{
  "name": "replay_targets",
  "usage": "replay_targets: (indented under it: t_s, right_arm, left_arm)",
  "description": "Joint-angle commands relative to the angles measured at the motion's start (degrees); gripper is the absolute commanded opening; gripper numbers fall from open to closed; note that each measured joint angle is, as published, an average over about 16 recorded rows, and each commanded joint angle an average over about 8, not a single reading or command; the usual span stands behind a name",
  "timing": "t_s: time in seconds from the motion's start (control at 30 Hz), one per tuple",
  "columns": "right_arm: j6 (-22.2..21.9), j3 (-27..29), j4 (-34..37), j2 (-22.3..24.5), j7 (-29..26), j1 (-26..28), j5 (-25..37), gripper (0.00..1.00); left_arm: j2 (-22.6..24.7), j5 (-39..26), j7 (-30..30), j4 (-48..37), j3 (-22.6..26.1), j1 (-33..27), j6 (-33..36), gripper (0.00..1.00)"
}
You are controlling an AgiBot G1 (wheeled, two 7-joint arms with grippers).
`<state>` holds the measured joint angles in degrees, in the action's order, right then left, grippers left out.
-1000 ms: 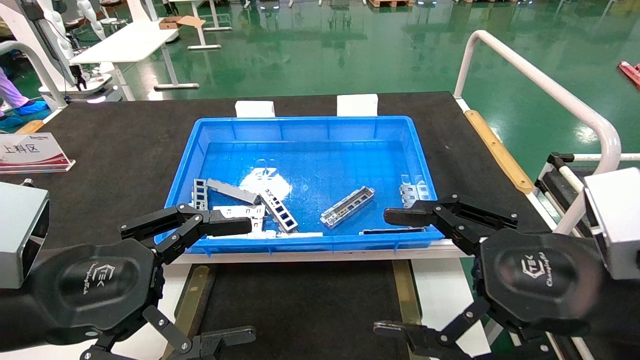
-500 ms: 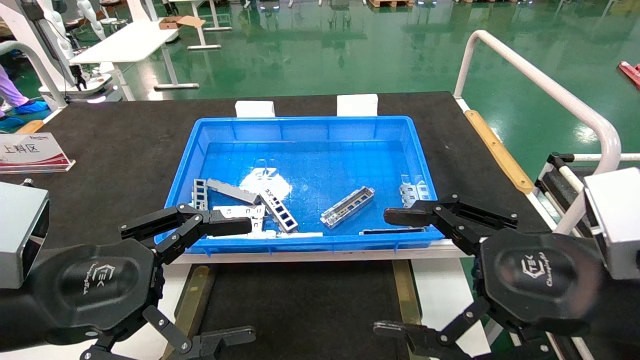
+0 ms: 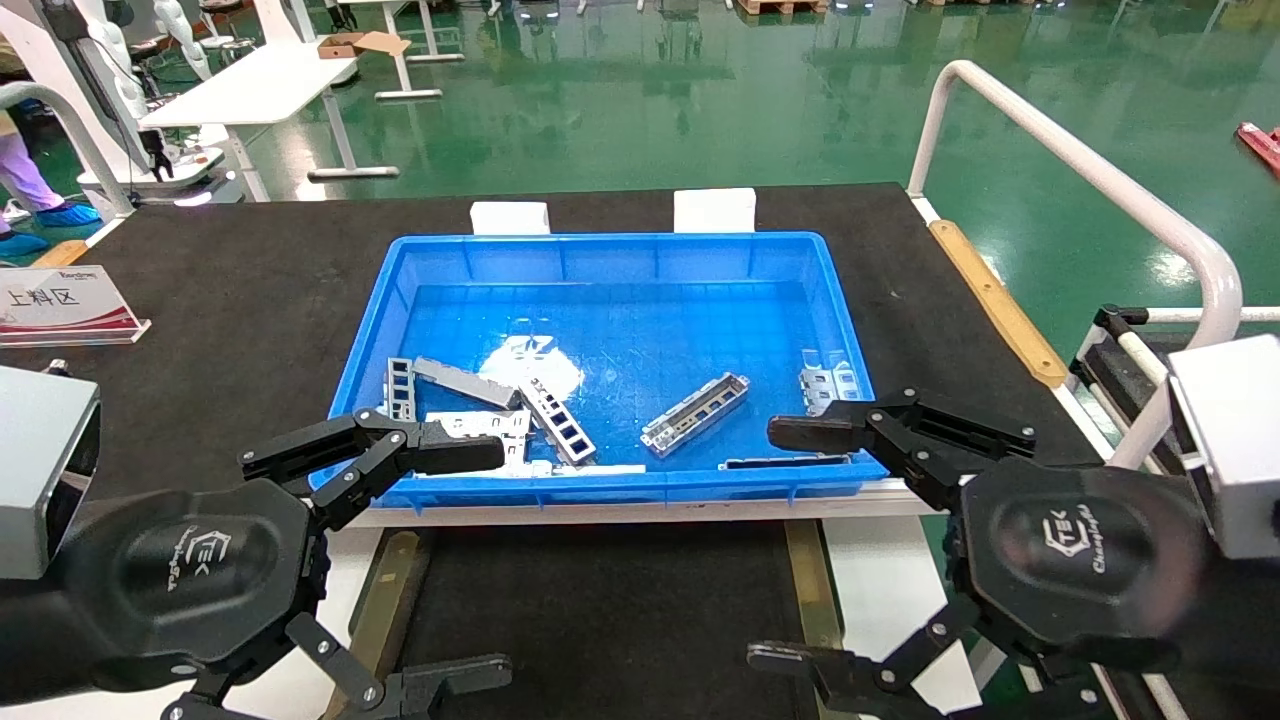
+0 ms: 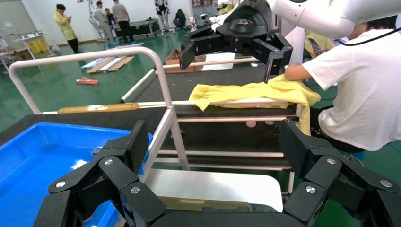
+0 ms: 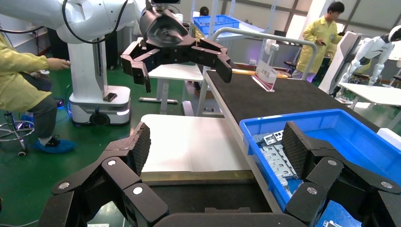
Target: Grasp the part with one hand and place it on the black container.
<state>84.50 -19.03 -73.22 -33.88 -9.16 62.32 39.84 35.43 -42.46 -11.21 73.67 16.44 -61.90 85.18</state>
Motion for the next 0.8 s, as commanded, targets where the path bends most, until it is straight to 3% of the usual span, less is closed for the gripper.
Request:
replay_targets:
  t_s: [0.03, 0.23, 0.47, 0.8]
  right_arm:
    - [0.0, 0.0, 0.0, 0.0, 0.0, 0.0, 0.0, 1.00]
    - [0.0, 0.0, 0.0, 0.0, 0.0, 0.0, 0.0, 1.00]
    - [0.0, 0.0, 0.0, 0.0, 0.0, 0.0, 0.0, 1.00]
    - [0.0, 0.0, 0.0, 0.0, 0.0, 0.0, 0.0, 1.00]
  left_arm:
    - [0.0, -0.1, -0.1, 0.0, 0.1, -0.1, 0.0, 1.00]
    - [1.9, -1.9, -0.8, 0.1, 1.3, -0.8, -1.9, 1.00]
    - [7.3, -6.6, -0.1, -2.8, 4.0, -3.7, -4.8, 1.00]
    - [18.3, -16.8, 3.5, -17.6, 9.6, -12.1, -9.0, 1.00]
